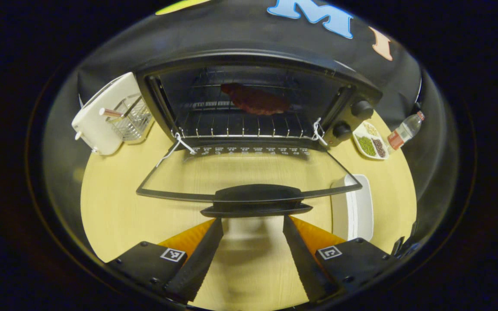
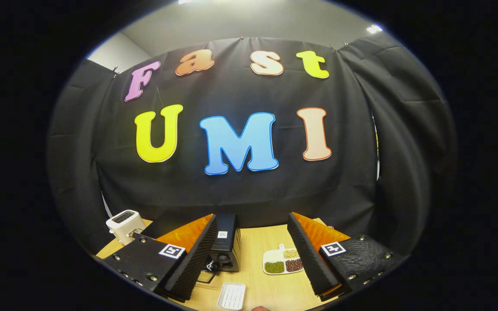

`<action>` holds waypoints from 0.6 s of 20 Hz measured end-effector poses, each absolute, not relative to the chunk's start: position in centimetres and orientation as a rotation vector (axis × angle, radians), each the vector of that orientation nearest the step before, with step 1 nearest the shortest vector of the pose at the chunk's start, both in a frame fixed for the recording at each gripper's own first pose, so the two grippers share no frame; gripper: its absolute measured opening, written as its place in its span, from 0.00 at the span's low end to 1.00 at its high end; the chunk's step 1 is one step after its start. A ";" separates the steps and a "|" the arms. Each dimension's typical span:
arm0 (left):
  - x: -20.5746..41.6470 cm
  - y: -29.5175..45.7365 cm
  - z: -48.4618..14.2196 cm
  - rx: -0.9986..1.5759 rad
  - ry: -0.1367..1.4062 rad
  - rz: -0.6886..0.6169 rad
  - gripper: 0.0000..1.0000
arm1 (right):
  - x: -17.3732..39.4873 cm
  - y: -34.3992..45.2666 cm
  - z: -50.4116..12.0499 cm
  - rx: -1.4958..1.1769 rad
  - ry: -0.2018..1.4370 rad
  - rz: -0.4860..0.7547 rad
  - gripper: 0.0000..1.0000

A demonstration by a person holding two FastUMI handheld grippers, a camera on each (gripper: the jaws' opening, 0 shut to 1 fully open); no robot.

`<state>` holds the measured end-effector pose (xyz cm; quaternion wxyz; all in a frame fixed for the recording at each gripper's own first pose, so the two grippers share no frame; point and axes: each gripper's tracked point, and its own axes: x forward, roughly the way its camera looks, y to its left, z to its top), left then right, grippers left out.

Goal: Open the electric oven with the left hand, put the food in, and close the electric oven.

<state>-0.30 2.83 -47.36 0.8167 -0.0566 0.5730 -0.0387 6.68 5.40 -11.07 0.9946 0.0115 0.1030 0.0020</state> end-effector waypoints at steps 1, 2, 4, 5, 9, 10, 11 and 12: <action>-0.2 2.8 -47.0 -0.124 1.206 -0.080 0.92 | 6.6 5.4 -11.0 0.024 0.204 0.004 0.98; -0.1 2.9 -46.7 -0.133 1.195 -0.076 0.95 | 6.5 5.5 -11.0 0.026 0.205 0.003 0.98; 0.0 2.9 -46.4 -0.153 1.187 -0.067 0.95 | 6.5 5.4 -11.0 0.029 0.206 0.003 0.98; 0.0 2.9 -46.1 -0.160 1.181 -0.065 0.95 | 6.5 5.4 -11.0 0.028 0.205 0.004 0.98; 0.6 2.9 -45.1 -0.160 1.152 -0.063 0.95 | 6.2 5.4 -10.6 0.030 0.198 0.007 0.98; 0.7 3.0 -44.8 -0.161 1.146 -0.062 0.95 | 6.2 5.4 -10.6 0.031 0.196 0.008 0.98; 0.8 3.0 -44.5 -0.163 1.140 -0.062 0.95 | 6.2 5.4 -10.6 0.030 0.195 0.009 0.98; 0.9 3.0 -44.4 -0.168 1.136 -0.060 0.99 | 6.2 5.3 -10.5 0.030 0.195 0.009 0.98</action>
